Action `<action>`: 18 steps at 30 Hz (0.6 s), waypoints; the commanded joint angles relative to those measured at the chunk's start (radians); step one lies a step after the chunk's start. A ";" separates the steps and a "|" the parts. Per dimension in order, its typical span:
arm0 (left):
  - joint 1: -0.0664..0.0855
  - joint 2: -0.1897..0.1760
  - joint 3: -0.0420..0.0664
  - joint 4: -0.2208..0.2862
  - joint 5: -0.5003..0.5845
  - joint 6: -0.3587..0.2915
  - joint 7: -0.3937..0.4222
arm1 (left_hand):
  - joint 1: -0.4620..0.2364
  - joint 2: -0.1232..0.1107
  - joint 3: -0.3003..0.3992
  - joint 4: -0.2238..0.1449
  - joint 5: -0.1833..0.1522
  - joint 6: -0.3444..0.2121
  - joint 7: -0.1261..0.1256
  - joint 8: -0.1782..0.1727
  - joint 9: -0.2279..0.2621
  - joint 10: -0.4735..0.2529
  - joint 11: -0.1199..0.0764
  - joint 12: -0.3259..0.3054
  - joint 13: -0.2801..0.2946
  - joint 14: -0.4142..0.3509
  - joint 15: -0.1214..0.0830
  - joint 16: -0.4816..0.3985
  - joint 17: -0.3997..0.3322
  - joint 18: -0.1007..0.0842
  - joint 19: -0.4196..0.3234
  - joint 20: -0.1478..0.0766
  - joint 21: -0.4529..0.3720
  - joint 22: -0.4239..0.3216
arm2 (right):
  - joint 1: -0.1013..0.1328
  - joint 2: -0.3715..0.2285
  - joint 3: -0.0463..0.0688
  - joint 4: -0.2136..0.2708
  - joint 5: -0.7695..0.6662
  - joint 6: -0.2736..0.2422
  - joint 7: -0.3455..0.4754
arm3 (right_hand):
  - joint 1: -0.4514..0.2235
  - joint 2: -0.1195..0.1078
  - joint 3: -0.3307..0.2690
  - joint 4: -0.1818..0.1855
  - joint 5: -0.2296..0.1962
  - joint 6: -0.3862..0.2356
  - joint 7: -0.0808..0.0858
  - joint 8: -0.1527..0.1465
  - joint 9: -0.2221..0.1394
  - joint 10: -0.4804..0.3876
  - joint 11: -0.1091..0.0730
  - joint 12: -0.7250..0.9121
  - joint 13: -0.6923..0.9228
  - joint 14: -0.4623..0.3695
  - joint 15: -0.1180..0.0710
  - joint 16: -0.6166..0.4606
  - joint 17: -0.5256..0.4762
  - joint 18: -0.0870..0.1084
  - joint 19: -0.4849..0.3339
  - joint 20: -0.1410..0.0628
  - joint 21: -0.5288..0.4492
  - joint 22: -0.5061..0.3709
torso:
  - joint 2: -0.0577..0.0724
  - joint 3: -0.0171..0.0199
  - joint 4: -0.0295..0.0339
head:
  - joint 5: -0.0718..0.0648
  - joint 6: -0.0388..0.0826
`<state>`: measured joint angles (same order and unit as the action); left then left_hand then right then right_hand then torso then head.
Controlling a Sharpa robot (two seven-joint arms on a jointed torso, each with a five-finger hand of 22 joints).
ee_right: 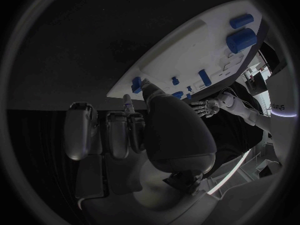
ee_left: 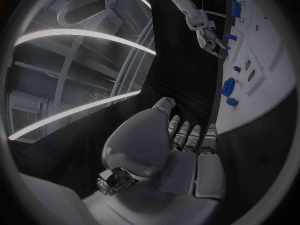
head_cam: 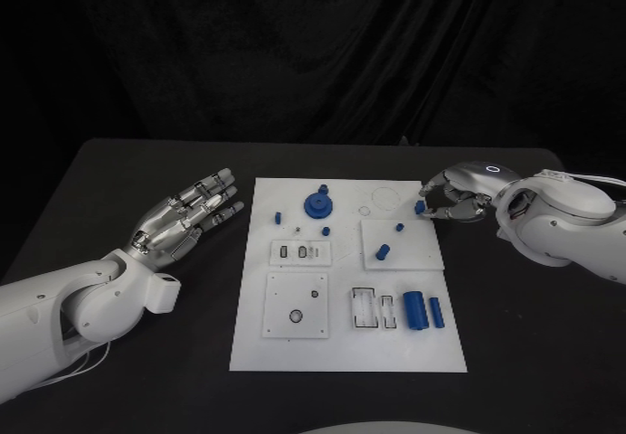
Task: Assemble the parts on the task board
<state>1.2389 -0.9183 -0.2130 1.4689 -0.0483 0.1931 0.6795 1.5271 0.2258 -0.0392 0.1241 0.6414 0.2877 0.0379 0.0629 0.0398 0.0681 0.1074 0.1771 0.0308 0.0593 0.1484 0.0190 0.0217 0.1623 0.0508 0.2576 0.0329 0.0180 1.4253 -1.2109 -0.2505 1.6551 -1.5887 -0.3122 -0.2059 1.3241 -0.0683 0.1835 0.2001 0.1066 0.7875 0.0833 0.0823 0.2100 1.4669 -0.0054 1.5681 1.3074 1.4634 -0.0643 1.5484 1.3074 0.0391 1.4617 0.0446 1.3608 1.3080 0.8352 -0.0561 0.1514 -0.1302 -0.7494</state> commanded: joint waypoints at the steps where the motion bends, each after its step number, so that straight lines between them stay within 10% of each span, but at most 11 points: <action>1: -0.002 0.003 0.001 0.000 0.002 0.016 0.039 | -0.009 -0.001 0.005 -0.001 -0.005 -0.001 0.004 0.005 0.000 -0.001 0.005 0.001 0.001 0.001 0.004 0.000 0.000 0.018 0.001 0.005 0.002 0.001 | -0.004 0.003 0.000 -0.004 -0.002 0.007 -0.015 | 0.009 -0.002 -0.001 0.004 -0.007 0.006 0.000 0.004 0.001 0.104 -0.001 0.003 0.263 0.098 -0.001 -0.007 0.239 0.016 -0.007 0.001 -0.006 0.165 | 0.000 -0.0007 0.0002 | -0.001 -0.001; 18: -0.004 0.002 0.001 -0.003 0.002 0.021 0.034 | -0.010 -0.002 0.006 -0.002 -0.006 -0.003 0.003 0.005 0.000 -0.002 0.006 0.001 0.001 0.000 0.005 -0.001 -0.001 0.018 0.001 0.005 0.002 0.001 | -0.014 0.034 0.001 -0.029 -0.002 0.014 -0.009 | 0.025 0.001 -0.005 0.003 0.010 0.023 0.003 0.011 0.005 0.104 0.002 0.003 0.263 0.091 0.001 -0.027 0.223 0.019 -0.014 0.003 -0.024 0.158 | 0.001 0.0004 -0.0016 | 0.002 -0.004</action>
<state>1.2362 -0.9163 -0.2130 1.4652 -0.0483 0.1998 0.6795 1.5271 0.2258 -0.0393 0.1241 0.6415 0.2878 0.0379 0.0628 0.0397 0.0681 0.1074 0.1771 0.0308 0.0593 0.1484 0.0190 0.0216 0.1623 0.0508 0.2576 0.0329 0.0180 1.4151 -1.1784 -0.2503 1.6282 -1.5881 -0.3063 -0.2057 1.3362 -0.0669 0.1807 0.2029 0.1127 0.8032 0.0869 0.0882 0.2146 1.4668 -0.0054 1.5681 1.3073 1.4634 -0.0642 1.5251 1.3075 0.0391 1.4544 0.0448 1.3398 1.3078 0.8359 -0.0565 0.1501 -0.1288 -0.7534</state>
